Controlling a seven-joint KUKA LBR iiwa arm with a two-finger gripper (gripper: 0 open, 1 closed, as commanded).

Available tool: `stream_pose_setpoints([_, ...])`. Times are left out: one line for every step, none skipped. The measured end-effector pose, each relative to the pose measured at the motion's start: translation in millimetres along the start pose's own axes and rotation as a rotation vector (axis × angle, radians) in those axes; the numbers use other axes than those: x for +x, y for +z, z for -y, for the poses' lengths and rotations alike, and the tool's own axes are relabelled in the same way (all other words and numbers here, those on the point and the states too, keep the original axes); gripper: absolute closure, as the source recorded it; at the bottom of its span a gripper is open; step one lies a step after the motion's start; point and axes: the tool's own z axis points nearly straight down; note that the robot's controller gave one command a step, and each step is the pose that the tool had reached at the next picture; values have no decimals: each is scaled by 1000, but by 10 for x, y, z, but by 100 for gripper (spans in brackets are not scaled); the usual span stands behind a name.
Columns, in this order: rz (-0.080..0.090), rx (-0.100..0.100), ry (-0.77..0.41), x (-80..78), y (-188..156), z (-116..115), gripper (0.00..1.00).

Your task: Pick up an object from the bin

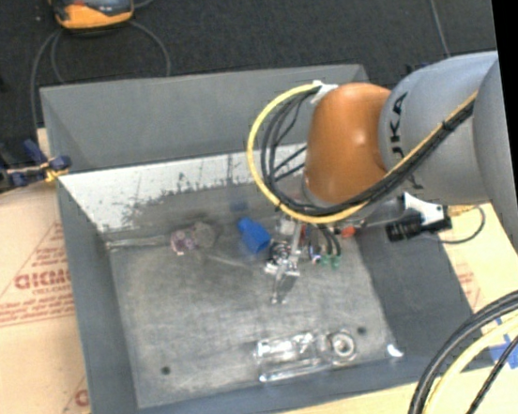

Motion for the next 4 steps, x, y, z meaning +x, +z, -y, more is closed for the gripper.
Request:
stream_pose_setpoints([-9,4,39,-441,719,143,0])
stream_pose_setpoints([-13,6,70,-757,731,-149,0])
stream_pose_setpoints([-13,13,84,-769,740,-187,0])
stream_pose_setpoints([-12,6,156,-747,738,-210,0])
